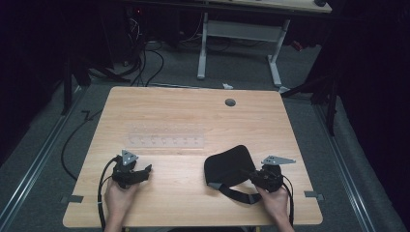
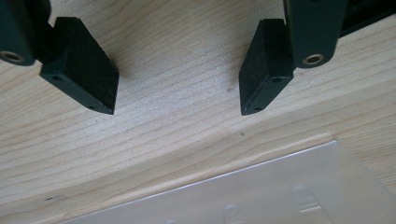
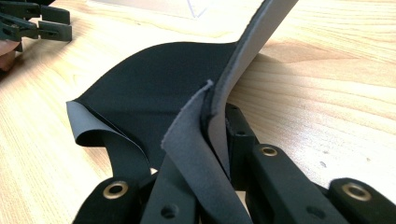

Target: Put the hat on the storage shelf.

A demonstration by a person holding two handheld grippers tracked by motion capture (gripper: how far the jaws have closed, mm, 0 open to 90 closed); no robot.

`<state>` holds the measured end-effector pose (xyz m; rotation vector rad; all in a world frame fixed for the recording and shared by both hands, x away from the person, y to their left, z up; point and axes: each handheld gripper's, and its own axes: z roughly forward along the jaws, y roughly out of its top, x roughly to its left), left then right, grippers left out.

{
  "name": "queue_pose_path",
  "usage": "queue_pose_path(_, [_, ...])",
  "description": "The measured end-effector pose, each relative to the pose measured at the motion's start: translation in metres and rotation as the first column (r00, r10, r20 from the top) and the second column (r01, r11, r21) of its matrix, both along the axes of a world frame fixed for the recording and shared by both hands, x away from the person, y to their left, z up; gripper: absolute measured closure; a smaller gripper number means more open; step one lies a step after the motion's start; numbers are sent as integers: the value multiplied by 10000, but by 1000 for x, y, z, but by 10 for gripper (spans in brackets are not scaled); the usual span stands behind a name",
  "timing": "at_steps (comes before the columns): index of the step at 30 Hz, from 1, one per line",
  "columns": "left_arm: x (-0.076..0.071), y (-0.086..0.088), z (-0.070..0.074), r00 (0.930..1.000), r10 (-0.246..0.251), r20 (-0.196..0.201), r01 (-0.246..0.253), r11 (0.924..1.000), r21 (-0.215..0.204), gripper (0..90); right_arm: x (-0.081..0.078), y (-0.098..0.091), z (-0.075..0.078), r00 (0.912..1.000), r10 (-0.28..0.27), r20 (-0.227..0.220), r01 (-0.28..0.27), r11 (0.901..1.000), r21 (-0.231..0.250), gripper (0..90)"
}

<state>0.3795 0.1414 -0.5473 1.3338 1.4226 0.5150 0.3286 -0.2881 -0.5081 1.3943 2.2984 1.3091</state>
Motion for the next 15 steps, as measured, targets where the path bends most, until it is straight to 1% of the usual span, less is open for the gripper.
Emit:
queue_pose_path(6, [1,-1,0,10000,9,0,-9,10000,12,285,-1,-1,3,9999,8,112,-8,10000,-3,856])
queue_pose_path(10, [1,-1,0,10000,10,-6,-10,10000,12,286,-3,-3,5,10000,-71,36,71,10000,11,857])
queue_pose_path(15, [1,-1,0,10000,12,-17,-12,10000,19,285,-4,-5,6,9999,-126,54,126,9999,61,857])
